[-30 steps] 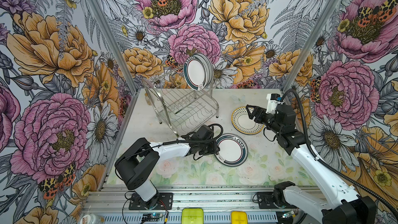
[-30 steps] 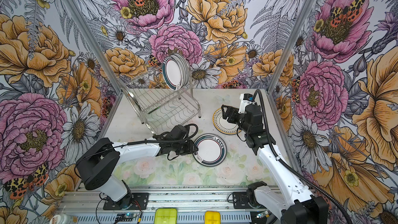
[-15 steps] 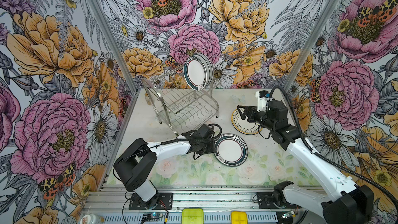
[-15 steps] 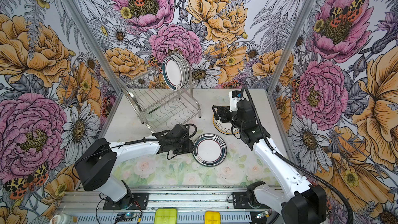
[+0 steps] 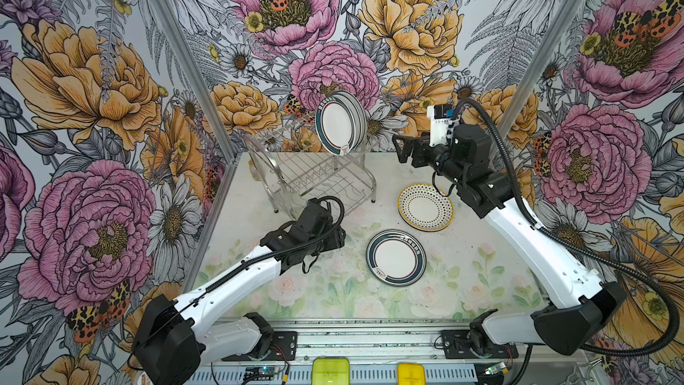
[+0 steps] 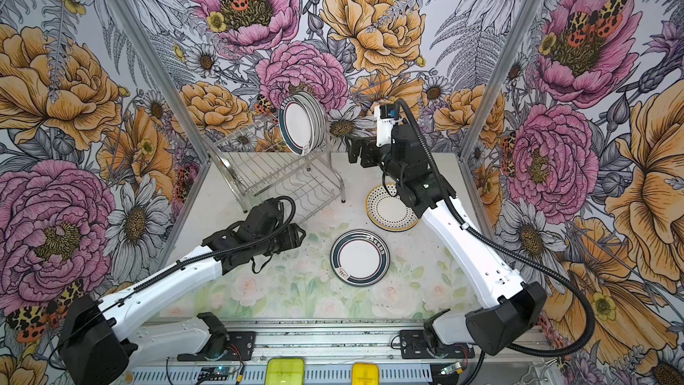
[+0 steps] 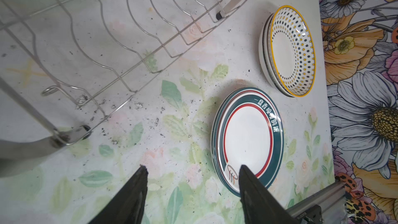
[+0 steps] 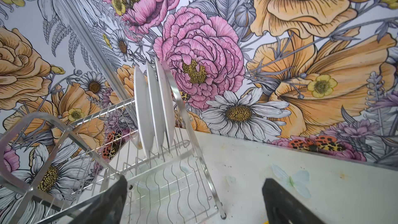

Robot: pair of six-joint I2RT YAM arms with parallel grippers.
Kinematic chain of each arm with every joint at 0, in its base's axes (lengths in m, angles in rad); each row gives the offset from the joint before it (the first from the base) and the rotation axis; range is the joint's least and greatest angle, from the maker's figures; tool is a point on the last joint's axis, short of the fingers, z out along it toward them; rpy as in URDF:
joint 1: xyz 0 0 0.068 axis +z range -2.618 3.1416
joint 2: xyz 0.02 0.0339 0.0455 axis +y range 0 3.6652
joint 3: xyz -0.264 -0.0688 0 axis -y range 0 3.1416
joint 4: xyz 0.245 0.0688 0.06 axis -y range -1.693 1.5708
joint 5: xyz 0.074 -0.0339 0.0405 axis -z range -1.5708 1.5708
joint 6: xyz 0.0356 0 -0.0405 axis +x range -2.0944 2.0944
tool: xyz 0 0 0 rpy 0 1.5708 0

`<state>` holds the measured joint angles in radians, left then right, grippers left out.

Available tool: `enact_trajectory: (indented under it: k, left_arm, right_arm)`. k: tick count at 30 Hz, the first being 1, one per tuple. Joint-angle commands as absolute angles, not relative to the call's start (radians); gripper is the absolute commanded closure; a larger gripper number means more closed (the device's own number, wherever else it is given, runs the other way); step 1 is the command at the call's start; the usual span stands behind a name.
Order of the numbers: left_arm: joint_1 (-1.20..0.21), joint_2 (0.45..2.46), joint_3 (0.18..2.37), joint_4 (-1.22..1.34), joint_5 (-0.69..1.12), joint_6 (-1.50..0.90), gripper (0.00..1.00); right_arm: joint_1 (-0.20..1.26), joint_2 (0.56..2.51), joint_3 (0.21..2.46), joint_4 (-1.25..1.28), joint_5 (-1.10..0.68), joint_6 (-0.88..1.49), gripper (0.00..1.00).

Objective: Unload the plates from the dish rack
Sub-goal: Place the plate among the plates, then pick up the plate from the dish rack.

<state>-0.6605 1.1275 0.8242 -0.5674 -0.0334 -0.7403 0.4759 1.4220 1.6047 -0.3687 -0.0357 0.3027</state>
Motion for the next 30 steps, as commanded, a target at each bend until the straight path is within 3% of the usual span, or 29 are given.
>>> enact_trajectory:
  k: [1,11,21,30]
  left_arm:
    - [-0.624,1.067,0.777,-0.603,-0.041,-0.716,0.31]
    - [-0.504,0.976,0.718,-0.603,0.034,-0.682,0.15]
    - [-0.444,0.897,0.689,-0.601,0.073,-0.681,0.02]
    - [-0.402,0.861,0.681,-0.603,0.125,-0.663,0.01]
  right_arm:
    - [0.534,1.504,1.736,-0.445,0.001,0.274,0.01]
    - [0.678,1.684,2.008,-0.457,-0.039,0.311,0.01]
    - [0.686,1.839,2.164,-0.456,-0.108,0.386,0.04]
    - [0.69,1.927,2.238,-0.457,-0.069,0.389,0.12]
